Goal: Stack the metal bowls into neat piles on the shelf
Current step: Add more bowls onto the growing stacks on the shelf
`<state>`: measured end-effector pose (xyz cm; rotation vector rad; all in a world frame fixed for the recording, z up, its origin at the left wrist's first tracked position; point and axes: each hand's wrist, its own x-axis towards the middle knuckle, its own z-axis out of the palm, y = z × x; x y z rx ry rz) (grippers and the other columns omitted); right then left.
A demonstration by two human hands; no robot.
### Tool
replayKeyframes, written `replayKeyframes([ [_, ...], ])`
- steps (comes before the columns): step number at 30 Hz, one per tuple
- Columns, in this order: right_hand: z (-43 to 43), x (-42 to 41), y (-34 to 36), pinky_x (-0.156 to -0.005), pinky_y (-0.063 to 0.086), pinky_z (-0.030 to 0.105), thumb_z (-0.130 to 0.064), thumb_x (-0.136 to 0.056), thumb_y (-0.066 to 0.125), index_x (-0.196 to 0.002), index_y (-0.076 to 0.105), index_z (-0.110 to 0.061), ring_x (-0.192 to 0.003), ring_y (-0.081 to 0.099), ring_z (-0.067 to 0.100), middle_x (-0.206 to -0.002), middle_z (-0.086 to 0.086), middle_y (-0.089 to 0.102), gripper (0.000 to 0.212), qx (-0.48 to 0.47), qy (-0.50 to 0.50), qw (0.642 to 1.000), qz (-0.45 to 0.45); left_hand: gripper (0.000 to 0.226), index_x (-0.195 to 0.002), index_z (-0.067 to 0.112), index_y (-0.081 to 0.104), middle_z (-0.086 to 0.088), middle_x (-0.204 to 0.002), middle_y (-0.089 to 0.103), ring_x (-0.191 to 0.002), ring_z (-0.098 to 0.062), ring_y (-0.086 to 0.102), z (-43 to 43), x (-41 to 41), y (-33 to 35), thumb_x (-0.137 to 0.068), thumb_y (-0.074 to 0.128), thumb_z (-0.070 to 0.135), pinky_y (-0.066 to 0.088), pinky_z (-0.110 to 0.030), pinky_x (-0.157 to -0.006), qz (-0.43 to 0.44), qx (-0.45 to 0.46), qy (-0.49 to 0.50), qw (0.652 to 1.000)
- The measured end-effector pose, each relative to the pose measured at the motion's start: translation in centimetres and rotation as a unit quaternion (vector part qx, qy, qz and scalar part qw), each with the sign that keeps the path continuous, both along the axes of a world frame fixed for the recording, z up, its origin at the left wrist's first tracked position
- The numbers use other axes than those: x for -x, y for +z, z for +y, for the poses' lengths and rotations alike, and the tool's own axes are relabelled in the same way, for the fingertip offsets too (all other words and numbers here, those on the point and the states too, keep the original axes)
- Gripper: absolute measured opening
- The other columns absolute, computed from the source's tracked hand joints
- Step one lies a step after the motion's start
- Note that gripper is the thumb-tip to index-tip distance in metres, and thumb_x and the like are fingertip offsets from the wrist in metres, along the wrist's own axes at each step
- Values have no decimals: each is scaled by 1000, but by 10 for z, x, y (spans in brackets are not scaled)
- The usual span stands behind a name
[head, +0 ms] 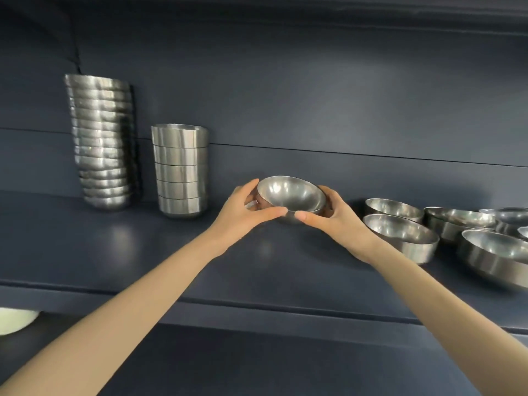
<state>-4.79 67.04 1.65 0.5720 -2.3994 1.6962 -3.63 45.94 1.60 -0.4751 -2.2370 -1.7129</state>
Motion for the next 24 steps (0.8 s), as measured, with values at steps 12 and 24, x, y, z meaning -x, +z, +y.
replayKeyframes([
  [12, -83, 38, -9, -88, 47, 16, -38, -75, 80, -138, 41, -21, -112, 57, -1, -122, -16, 58, 76, 53, -59, 997, -4, 39, -114, 26, 59, 8, -110, 68, -105, -1, 62, -74, 51, 0, -80, 77, 18, 48, -14, -90, -14, 11, -69, 997],
  [24, -84, 87, -17, -88, 46, 20, -46, -74, 78, -137, 40, -16, -111, 57, 7, -119, -8, 61, 79, -2, -96, 994, -47, 51, -121, 13, 56, -1, -116, 65, -109, -1, 57, -74, 114, -16, -80, 76, 35, 43, -15, -93, -50, 45, -69, 995],
])
